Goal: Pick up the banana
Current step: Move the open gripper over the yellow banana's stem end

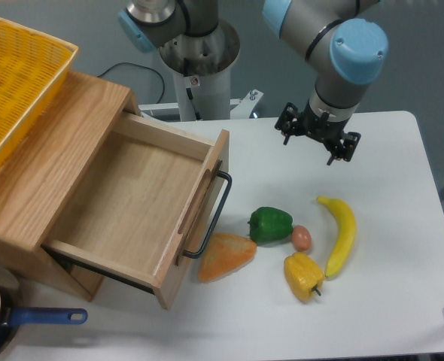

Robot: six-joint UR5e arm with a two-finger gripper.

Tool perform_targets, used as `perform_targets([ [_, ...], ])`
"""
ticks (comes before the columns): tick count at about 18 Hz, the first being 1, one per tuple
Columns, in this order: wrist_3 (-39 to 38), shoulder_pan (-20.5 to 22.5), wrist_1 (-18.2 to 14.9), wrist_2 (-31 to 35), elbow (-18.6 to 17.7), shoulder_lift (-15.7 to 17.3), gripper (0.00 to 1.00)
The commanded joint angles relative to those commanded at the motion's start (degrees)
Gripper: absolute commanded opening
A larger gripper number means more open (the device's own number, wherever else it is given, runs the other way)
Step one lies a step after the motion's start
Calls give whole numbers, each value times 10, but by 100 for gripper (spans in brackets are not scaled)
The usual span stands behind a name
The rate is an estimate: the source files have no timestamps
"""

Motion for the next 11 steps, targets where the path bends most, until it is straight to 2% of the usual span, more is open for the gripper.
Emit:
perform_targets([
  [2, 1, 11, 3, -4, 1, -7, 100],
  [7, 0, 15, 46, -23, 2, -40, 100],
  [11, -15, 15, 47, -24, 20, -66, 100],
])
